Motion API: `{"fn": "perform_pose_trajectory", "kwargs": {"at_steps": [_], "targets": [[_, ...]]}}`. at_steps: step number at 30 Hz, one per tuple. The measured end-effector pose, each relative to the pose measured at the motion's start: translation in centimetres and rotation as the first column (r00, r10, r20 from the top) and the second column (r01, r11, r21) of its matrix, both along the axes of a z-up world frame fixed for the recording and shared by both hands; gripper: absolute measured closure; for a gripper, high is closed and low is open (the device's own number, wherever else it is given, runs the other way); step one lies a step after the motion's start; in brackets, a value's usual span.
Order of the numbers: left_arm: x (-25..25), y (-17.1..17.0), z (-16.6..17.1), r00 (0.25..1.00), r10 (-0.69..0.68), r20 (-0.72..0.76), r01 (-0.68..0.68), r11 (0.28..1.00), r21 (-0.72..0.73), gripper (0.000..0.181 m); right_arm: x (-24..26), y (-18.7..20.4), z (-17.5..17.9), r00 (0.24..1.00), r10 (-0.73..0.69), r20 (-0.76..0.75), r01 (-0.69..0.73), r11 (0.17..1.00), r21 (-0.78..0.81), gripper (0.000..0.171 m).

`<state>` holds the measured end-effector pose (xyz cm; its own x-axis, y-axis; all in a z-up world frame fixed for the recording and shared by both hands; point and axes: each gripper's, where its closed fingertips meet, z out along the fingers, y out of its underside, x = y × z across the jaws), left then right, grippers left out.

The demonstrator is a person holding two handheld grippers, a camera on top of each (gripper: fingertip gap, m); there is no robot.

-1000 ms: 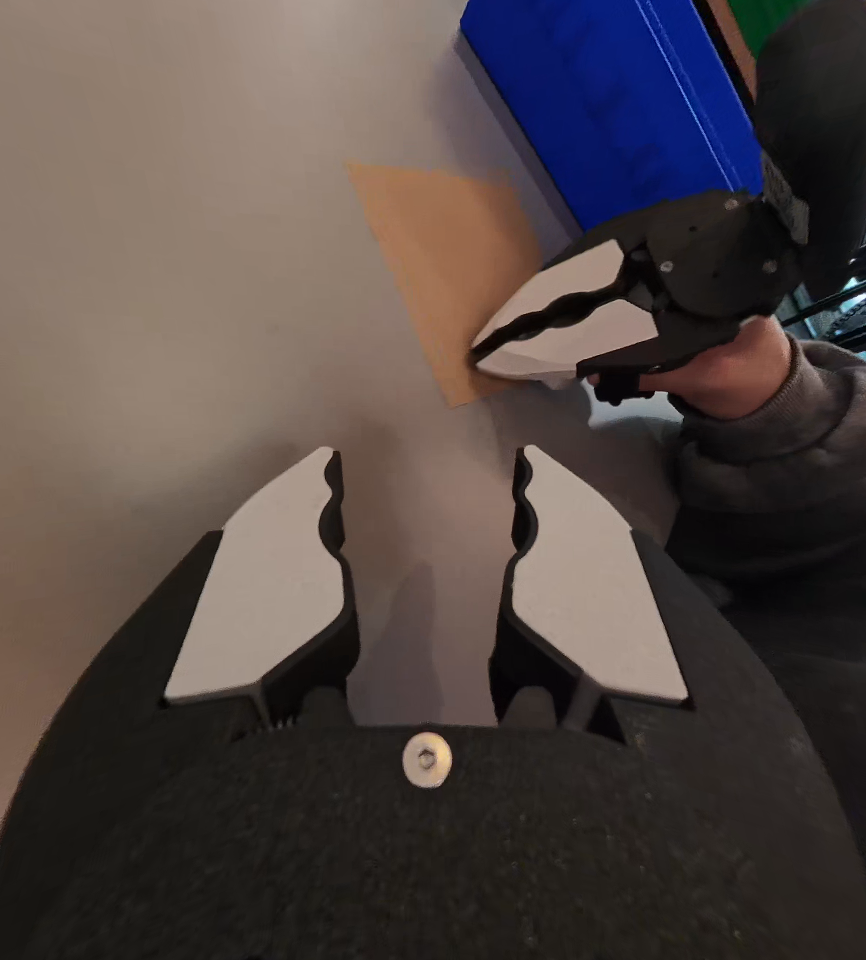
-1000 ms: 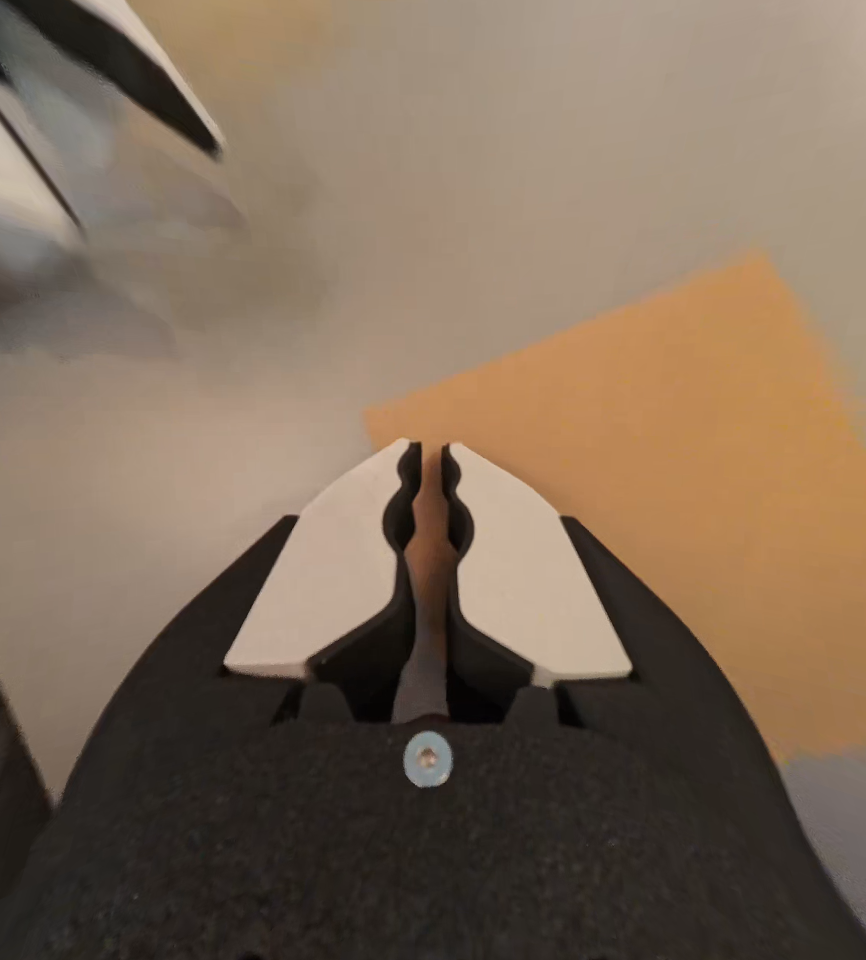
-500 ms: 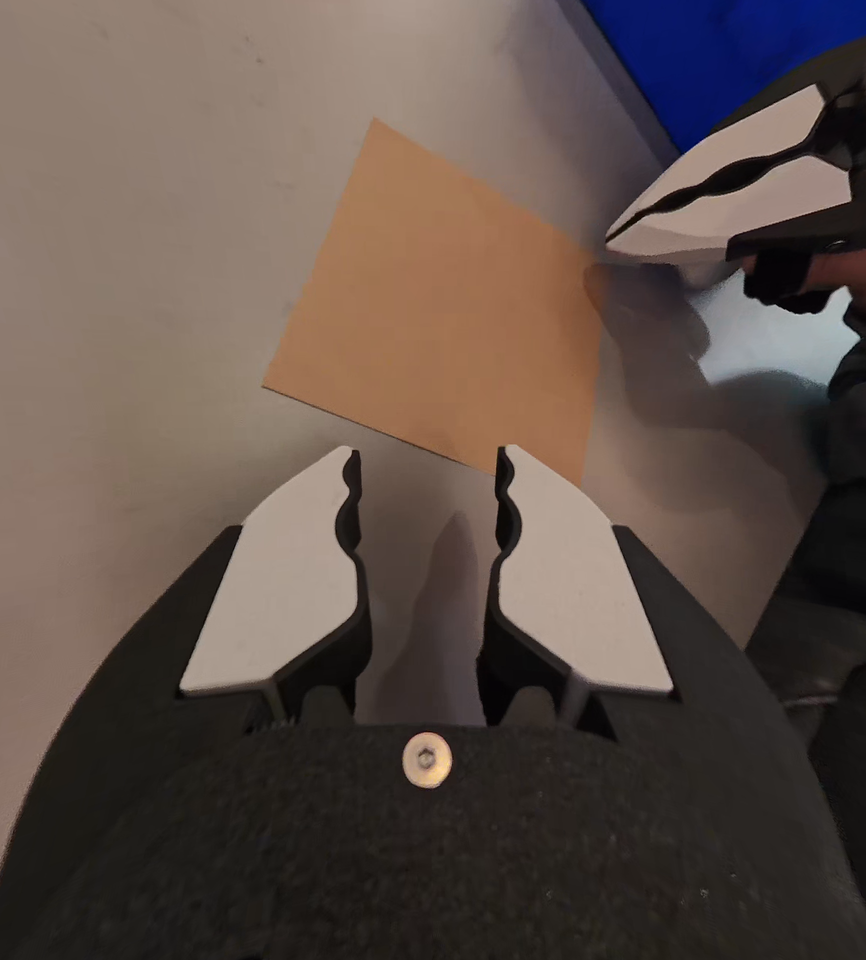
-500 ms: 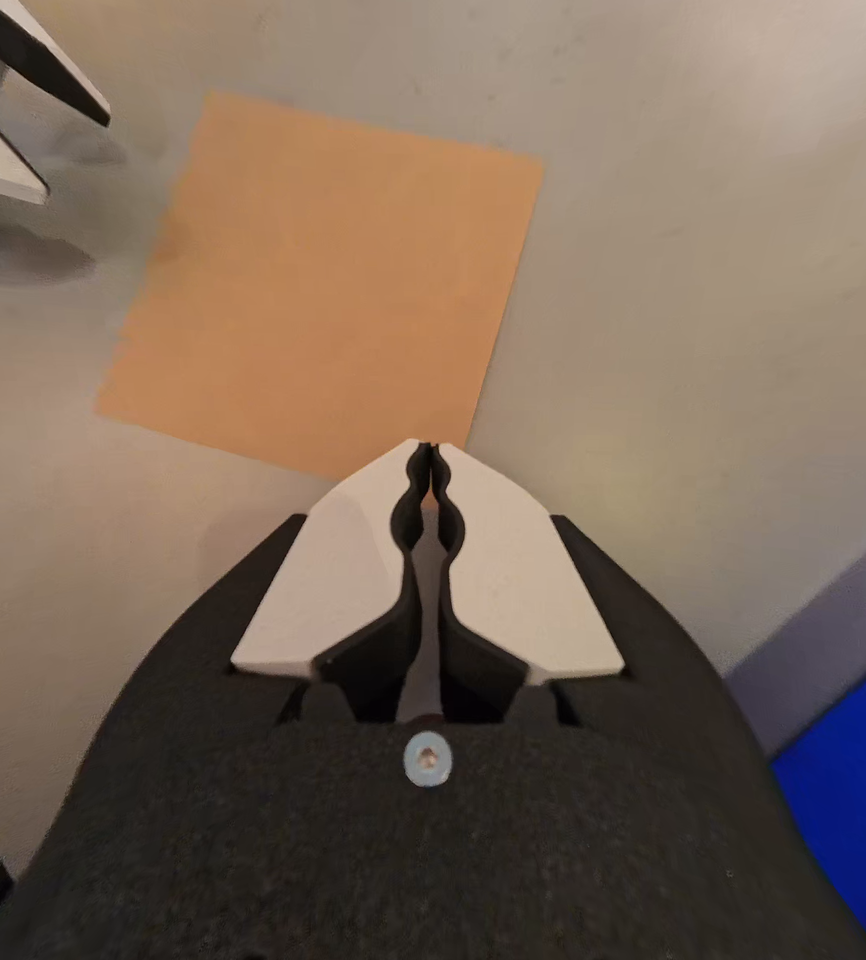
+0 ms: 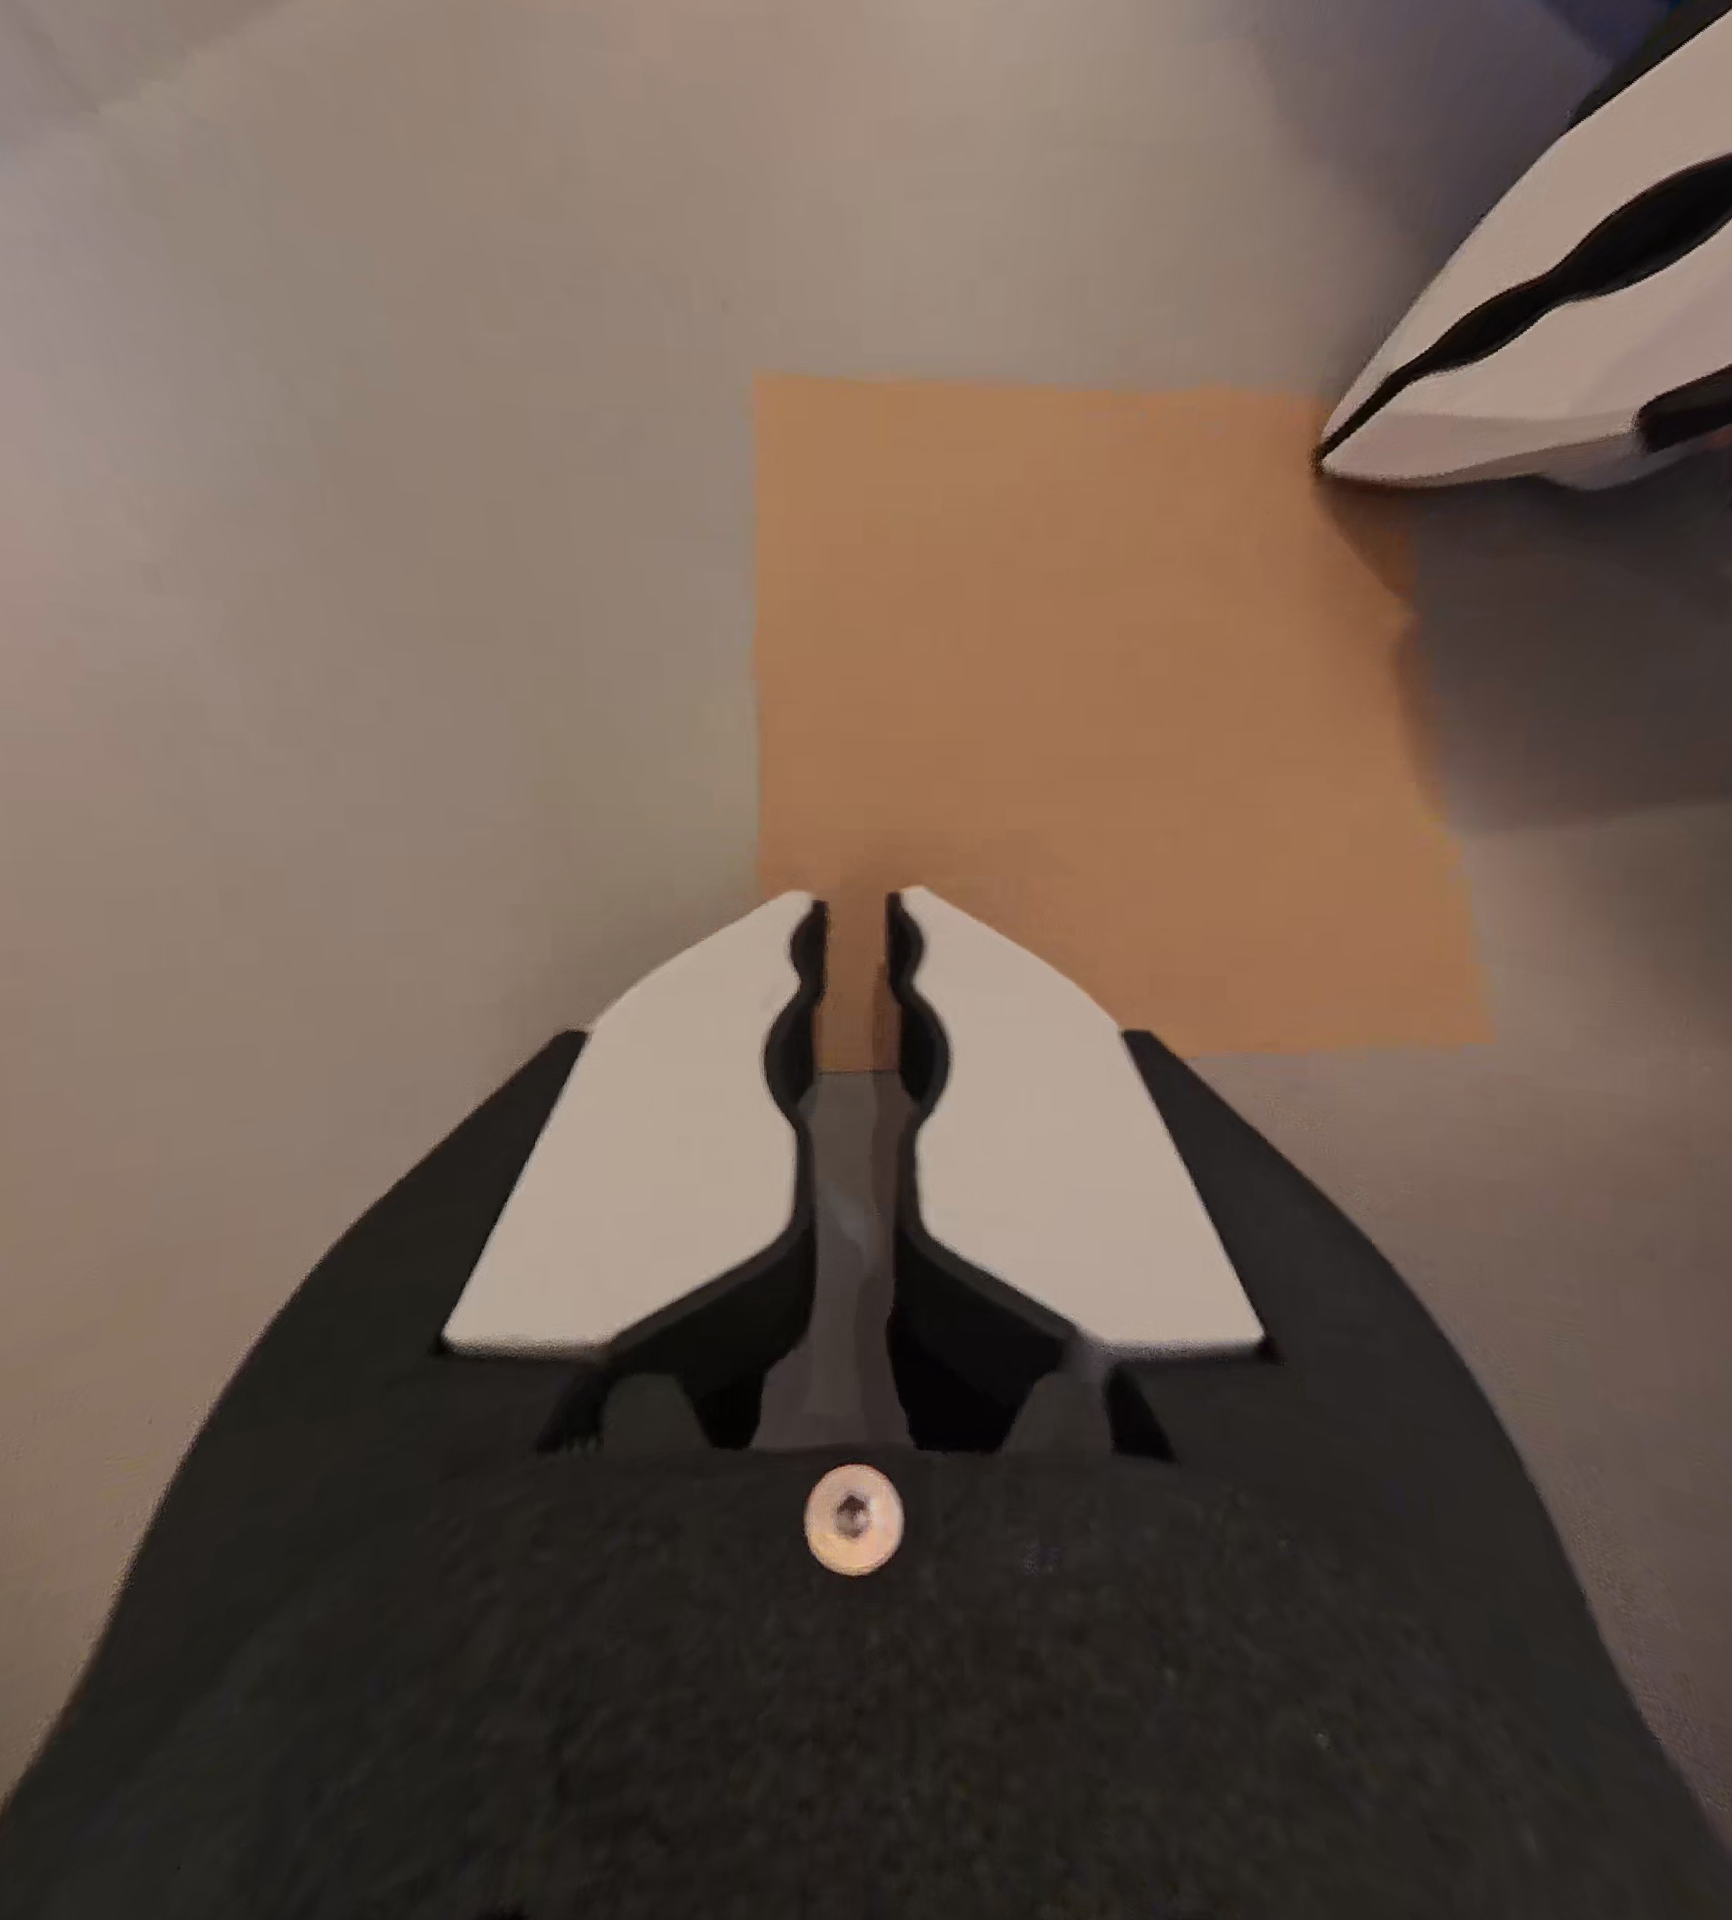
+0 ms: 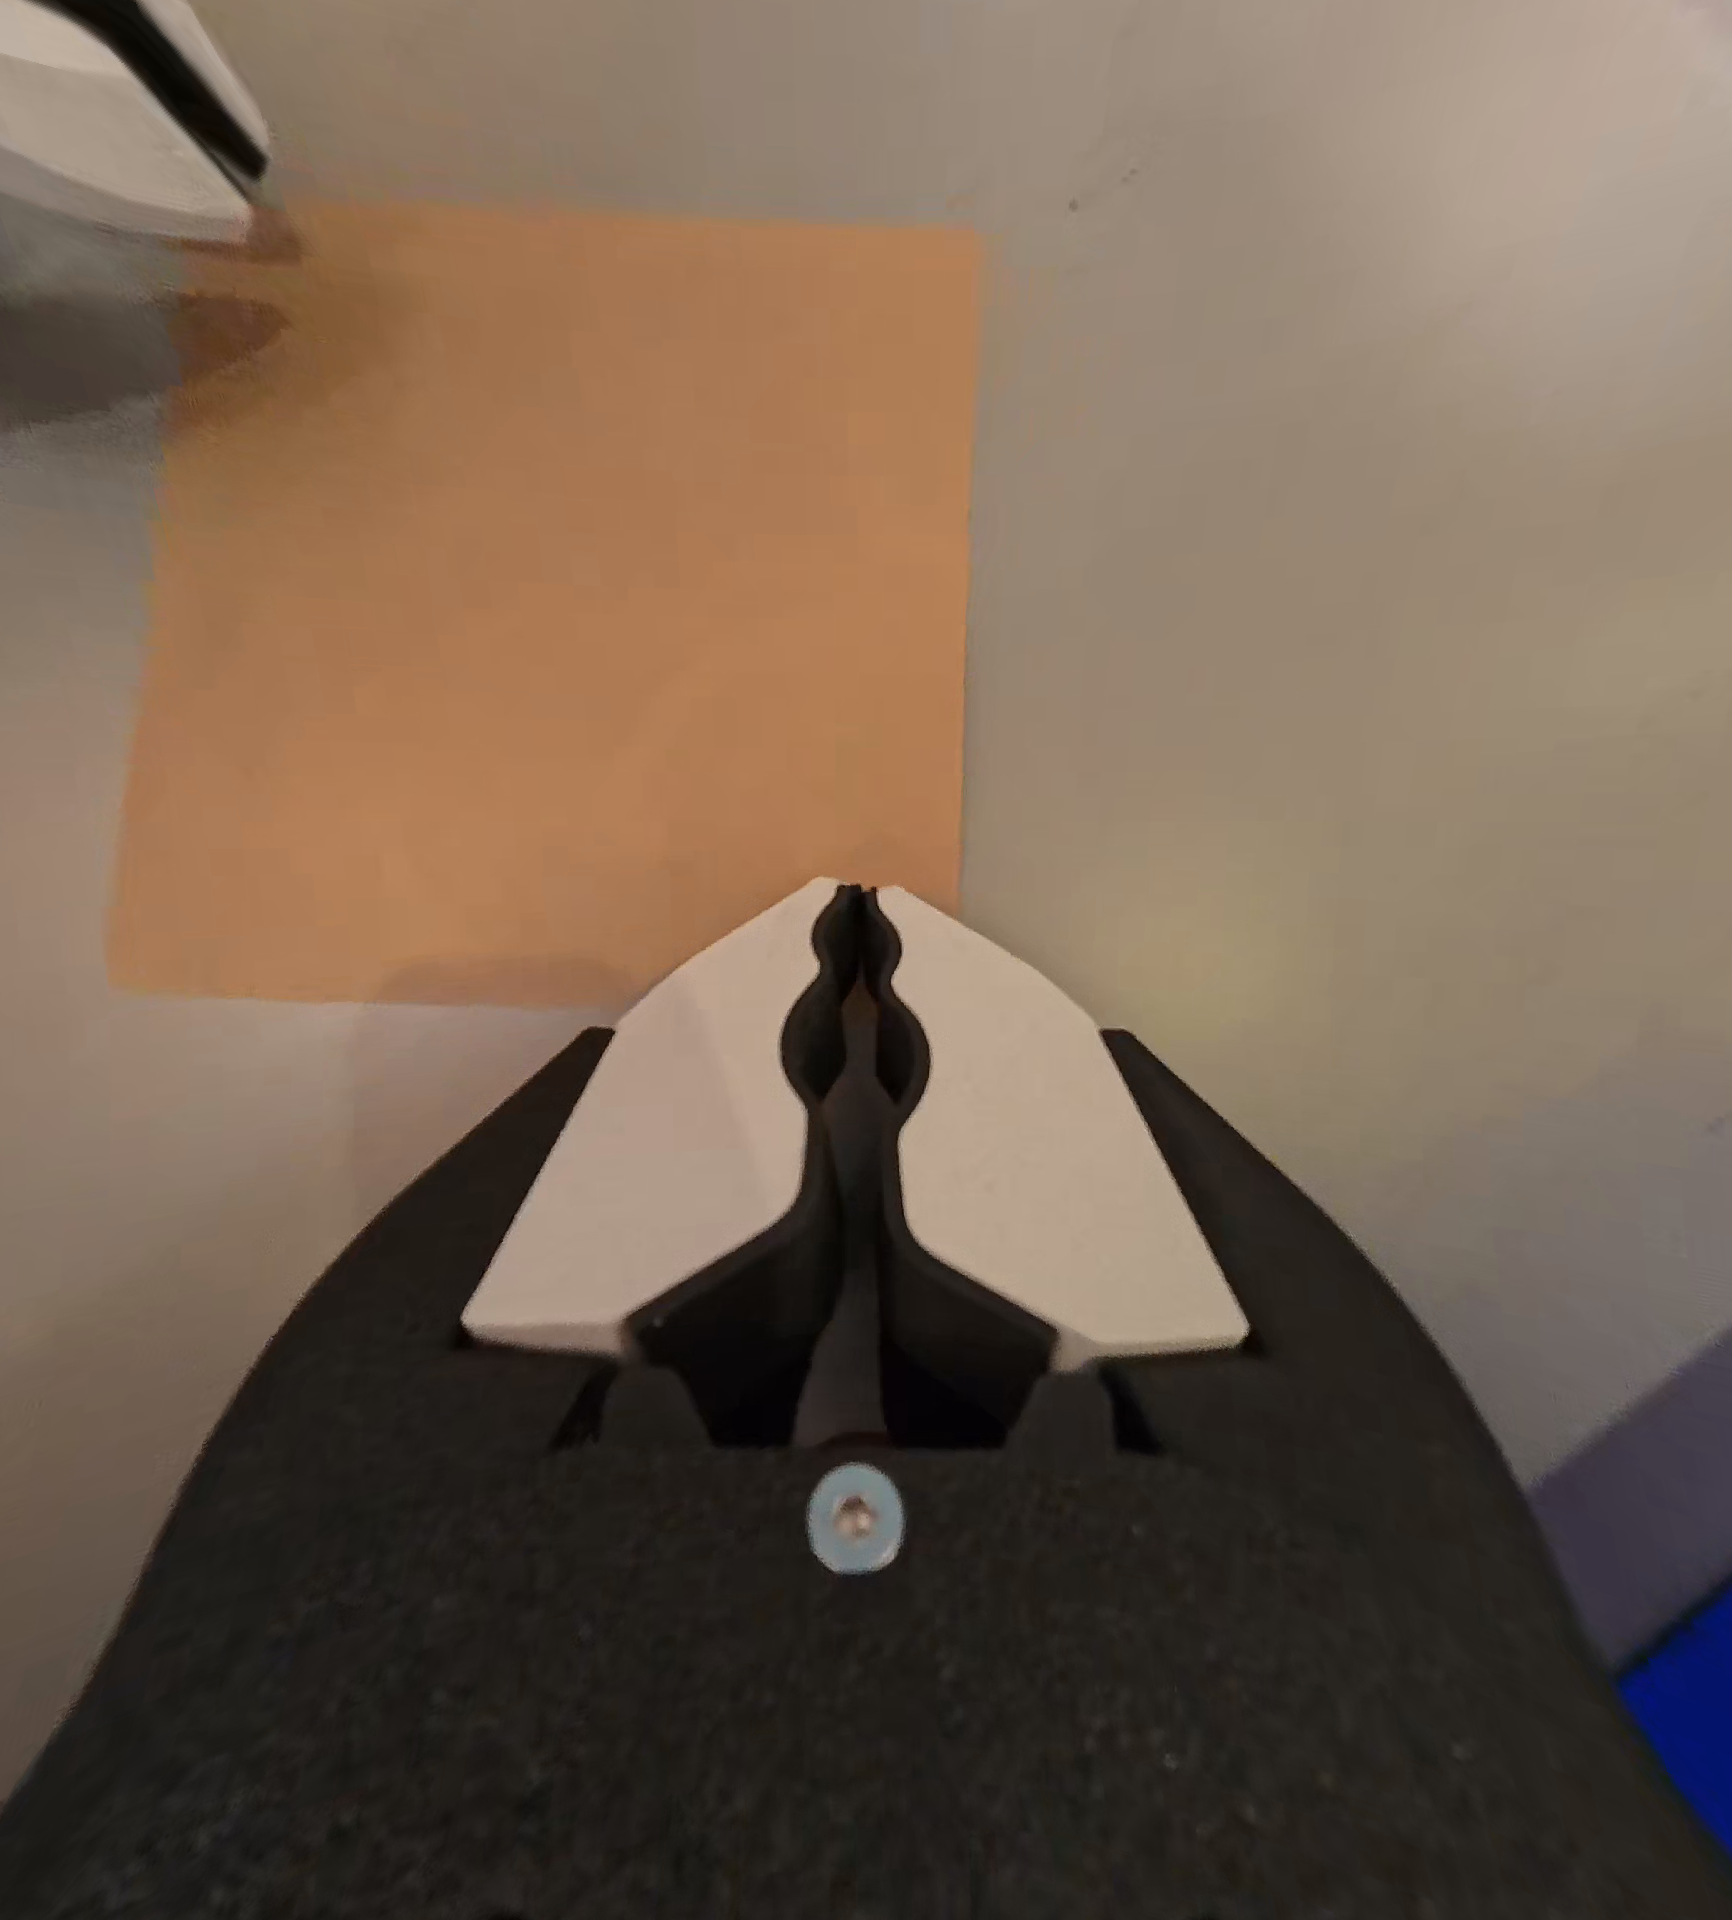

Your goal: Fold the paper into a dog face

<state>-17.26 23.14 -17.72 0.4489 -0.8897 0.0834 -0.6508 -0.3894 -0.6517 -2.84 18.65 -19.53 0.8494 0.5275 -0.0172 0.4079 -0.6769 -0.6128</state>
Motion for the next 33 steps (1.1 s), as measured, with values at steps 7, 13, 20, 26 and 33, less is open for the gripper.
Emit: {"fn": "perform_pose_trajectory", "kwargs": {"at_steps": [7, 13, 20, 26, 33], "targets": [[-0.5, 0.7, -1.7, 0.995, -0.063, -0.071, 0.064, 0.998, 0.018, 0.181, 0.4, 0.7, 0.0, 0.999, -0.032, 0.021, 0.031, 0.998, 0.058, 0.171], [0.0, 2.1, -1.7, 0.994, -0.059, -0.097, 0.064, 0.997, 0.048, 0.181, 0.6, 1.4, 0.0, 0.997, -0.066, 0.028, 0.063, 0.993, 0.102, 0.171], [-0.2, 2.8, -1.6, 0.987, -0.038, -0.153, 0.053, 0.994, 0.094, 0.181, 0.8, 1.4, 0.1, 0.995, -0.08, 0.067, 0.071, 0.99, 0.12, 0.171], [-0.1, 1.1, 0.2, 0.998, -0.033, -0.062, 0.041, 0.992, 0.123, 0.181, 1.3, -0.1, 2.4, 0.996, -0.088, 0.026, 0.078, 0.965, 0.25, 0.171], [0.1, 1.0, -1.7, 0.993, -0.043, -0.111, 0.057, 0.989, 0.134, 0.181, 0.9, 0.0, 1.9, 0.999, -0.054, -0.005, 0.054, 0.975, 0.217, 0.171]]}}
